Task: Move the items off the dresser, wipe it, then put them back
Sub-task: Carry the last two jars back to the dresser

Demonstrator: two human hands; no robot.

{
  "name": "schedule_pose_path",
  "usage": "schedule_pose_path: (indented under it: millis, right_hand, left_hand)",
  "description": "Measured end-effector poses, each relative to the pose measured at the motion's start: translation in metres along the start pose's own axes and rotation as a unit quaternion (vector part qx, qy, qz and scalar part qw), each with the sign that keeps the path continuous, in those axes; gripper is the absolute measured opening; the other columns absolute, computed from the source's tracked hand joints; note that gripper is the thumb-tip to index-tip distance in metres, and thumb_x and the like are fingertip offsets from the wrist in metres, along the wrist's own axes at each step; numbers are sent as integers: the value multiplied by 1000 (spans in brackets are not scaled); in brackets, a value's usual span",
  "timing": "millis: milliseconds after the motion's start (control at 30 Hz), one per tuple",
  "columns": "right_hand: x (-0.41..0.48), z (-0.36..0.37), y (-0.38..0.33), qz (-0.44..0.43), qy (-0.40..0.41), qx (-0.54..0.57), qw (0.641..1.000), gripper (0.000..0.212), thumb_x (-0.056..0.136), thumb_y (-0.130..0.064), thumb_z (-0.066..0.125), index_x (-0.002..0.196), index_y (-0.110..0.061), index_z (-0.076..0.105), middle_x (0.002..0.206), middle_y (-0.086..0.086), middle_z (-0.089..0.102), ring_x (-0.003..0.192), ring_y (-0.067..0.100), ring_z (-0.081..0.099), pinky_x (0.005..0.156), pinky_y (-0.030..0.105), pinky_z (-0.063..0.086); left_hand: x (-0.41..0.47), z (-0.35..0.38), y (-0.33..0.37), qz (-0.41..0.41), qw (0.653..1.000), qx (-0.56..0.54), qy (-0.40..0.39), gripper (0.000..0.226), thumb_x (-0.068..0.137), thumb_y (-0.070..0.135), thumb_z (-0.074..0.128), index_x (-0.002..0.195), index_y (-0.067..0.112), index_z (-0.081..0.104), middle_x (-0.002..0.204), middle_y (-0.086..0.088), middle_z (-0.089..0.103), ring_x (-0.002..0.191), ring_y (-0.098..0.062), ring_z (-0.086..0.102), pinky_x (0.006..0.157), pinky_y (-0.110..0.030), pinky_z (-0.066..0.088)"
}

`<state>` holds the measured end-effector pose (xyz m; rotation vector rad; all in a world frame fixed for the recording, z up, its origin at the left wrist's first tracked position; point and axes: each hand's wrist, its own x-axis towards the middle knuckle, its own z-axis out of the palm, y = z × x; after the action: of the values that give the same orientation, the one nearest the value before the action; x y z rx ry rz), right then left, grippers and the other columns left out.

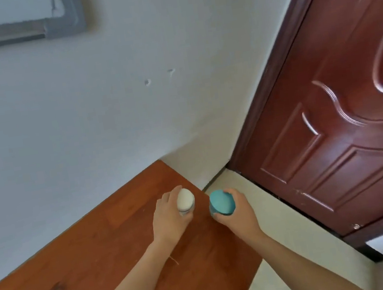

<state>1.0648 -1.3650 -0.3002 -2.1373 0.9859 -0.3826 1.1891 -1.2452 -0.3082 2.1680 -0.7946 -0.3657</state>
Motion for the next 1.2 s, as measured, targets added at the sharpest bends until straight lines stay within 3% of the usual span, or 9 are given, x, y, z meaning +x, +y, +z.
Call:
schedule_pose_path:
  millis: [300,433,533,633,867,1033,1200]
  right_hand:
    - [-113,-108,77,131,167,15,977,62,70,-23,77,123,-18,46,109,-7,42,101,8,44,87,16,36]
    - [-195,-173,126,198,249,12,948,61,70,-21,76,123,-20,45,109,-9,41,103,10,45,86,17,35]
    - [-266,-222,160,244,314,5,918,59,71,-20,75,122,-20,46,110,-7,43,97,10,44,84,19,37]
    - [-343,-266,195,279,366,1,888,60,71,-20,76,123,-21,46,115,-3,47,100,11,46,86,21,40]
    - [-510,-328,268,346,413,-5,842,60,70,-19,75,123,-22,46,121,-1,48,105,17,49,82,20,38]
    - [-602,-343,300,405,446,-5,799,62,70,-20,75,125,-20,47,122,1,48,109,19,50,87,22,40]
    - [-648,-368,341,432,482,2,762,61,69,-22,76,123,-21,47,122,1,49,104,16,49,90,30,46]
  left_hand:
    - [-61,93,98,158,975,3,-157,63,77,31,69,133,24,40,127,0,49,117,-19,46,89,-26,40]
    - [-116,155,167,221,947,-21,-233,64,73,28,73,131,19,46,126,-4,53,116,-24,49,95,-34,42]
    - [-171,197,220,279,920,-32,-272,61,69,34,70,126,20,52,121,-2,57,116,-24,51,94,-31,40]
    - [-237,235,265,323,897,-32,-301,65,74,27,71,133,19,45,129,-2,53,121,-22,45,97,-30,37]
    - [-401,312,333,371,841,-48,-390,47,71,31,72,115,24,55,109,1,59,106,-21,55,78,-29,44]
    - [-484,351,356,387,799,-19,-460,61,75,29,69,131,24,44,122,-2,52,115,-22,48,89,-31,44]
    - [-528,396,389,413,772,-1,-484,59,76,29,67,130,26,42,116,2,50,111,-19,48,89,-31,44]
